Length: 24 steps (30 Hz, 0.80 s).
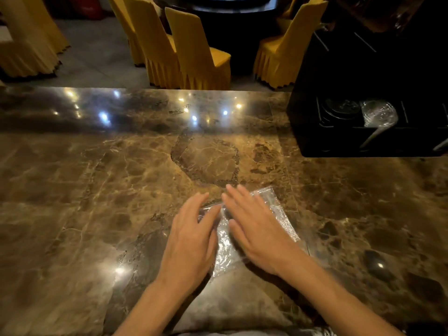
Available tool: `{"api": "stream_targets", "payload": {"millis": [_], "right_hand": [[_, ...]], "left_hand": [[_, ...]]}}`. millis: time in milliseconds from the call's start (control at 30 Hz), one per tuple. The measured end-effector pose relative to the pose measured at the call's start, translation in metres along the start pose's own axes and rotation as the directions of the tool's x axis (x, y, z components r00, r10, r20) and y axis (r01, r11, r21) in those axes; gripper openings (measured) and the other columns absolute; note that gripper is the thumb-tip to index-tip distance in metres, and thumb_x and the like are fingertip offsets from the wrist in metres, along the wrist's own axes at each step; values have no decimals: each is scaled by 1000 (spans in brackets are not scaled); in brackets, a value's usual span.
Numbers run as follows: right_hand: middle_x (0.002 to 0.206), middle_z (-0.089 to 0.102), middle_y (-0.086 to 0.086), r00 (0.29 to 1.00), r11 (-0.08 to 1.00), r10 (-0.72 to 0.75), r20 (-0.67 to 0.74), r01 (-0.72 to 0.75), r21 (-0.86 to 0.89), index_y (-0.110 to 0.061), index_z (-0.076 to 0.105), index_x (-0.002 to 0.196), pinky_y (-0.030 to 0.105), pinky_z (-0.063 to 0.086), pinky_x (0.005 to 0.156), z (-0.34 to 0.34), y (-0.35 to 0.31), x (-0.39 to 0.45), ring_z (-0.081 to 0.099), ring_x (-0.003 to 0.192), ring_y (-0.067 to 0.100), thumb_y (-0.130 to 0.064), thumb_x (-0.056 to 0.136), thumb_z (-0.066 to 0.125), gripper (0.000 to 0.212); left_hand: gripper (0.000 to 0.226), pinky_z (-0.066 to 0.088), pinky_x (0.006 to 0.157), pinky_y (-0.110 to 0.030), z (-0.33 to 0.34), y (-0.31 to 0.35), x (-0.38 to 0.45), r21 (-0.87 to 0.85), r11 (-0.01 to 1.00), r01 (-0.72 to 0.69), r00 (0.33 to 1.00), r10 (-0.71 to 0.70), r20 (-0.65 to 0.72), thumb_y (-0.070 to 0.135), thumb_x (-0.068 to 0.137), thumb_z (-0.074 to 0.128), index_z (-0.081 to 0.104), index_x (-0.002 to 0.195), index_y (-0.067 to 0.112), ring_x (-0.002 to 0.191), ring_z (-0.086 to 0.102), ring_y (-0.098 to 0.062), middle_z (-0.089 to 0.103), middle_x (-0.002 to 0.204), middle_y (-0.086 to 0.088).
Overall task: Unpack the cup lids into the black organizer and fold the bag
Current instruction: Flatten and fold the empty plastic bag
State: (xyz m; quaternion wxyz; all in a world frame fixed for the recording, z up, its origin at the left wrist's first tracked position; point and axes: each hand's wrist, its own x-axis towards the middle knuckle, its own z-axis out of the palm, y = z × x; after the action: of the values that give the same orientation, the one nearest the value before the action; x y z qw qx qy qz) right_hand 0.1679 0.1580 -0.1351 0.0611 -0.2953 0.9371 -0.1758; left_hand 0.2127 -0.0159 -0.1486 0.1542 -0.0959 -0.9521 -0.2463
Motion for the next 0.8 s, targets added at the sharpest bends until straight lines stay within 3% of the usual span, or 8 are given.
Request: {"api": "stream_targets", "payload": {"millis": [100, 167, 300, 400, 533, 633, 733, 800], "right_hand": [[166, -8, -6, 996, 999, -19, 91, 22, -32, -19, 0, 158, 38, -4, 123, 15, 0, 7, -17, 150, 7, -46, 105, 14, 61], [167, -5, -6, 995, 993, -2, 99, 14, -114, -20, 0, 158, 39, -3, 123, 22, 5, 5, -14, 151, 10, -51, 103, 7, 64], [166, 2, -3, 997, 957, 24, 74, -1, -290, -19, 5, 158, 39, -1, 123, 26, 21, 0, -5, 153, 16, -50, 103, 4, 63], [167, 3, -2, 996, 954, 55, 69, -32, -297, -19, 6, 158, 38, -2, 122, 25, 33, -4, -4, 152, 14, -50, 103, 5, 63], [164, -13, -8, 984, 949, 176, 16, -165, -268, -24, -8, 156, 42, -4, 123, 17, 62, -12, -15, 150, 9, -57, 98, -9, 66], [164, -14, -11, 971, 929, 240, -7, -231, -288, -27, -13, 154, 43, -4, 123, 10, 82, -17, -16, 150, 8, -57, 96, -11, 65], [166, -9, -10, 973, 936, 232, -9, -226, -270, -27, -7, 157, 42, -2, 123, 9, 88, -18, -13, 150, 7, -58, 97, -8, 68], [167, 3, -8, 970, 953, 239, -52, -244, -178, -24, 1, 158, 40, 2, 124, 9, 89, -18, -3, 152, 6, -58, 98, -2, 69]], "left_hand": [[57, 24, 121, -45, 16, -3, -1, 136, 990, -43, 978, 13, 208, 25, 104, 42, 28, 155, 3, 153, 15, -30, 24, 163, -18], [63, 24, 121, -47, 25, -4, -4, 281, 957, -79, 958, -6, 288, 35, 104, 29, 17, 156, 2, 153, 10, -30, 16, 165, -18], [65, 26, 120, -48, 32, -2, -4, 345, 935, -87, 949, -28, 314, 40, 102, 27, 27, 154, 1, 151, 21, -31, 23, 162, -19], [66, 27, 120, -48, 34, -2, -7, 330, 940, -82, 950, -27, 312, 42, 101, 25, 30, 153, 1, 151, 22, -32, 24, 161, -20], [67, 25, 121, -48, 35, -1, -7, 334, 940, -65, 944, -50, 326, 44, 102, 22, 27, 153, 1, 151, 20, -32, 21, 162, -20], [65, 22, 122, -47, 31, 0, -6, 332, 940, -72, 938, -49, 342, 43, 104, 21, 24, 155, 3, 152, 16, -30, 18, 163, -18], [53, 34, 114, -47, 26, -1, 0, 211, 977, -41, 964, -17, 264, 31, 103, 39, 42, 149, 7, 147, 33, -29, 38, 158, -12], [45, 39, 101, -43, 19, -1, 8, 69, 993, 91, 978, -102, 181, 24, 97, 54, 50, 141, 15, 132, 45, -26, 52, 142, -5]]}}
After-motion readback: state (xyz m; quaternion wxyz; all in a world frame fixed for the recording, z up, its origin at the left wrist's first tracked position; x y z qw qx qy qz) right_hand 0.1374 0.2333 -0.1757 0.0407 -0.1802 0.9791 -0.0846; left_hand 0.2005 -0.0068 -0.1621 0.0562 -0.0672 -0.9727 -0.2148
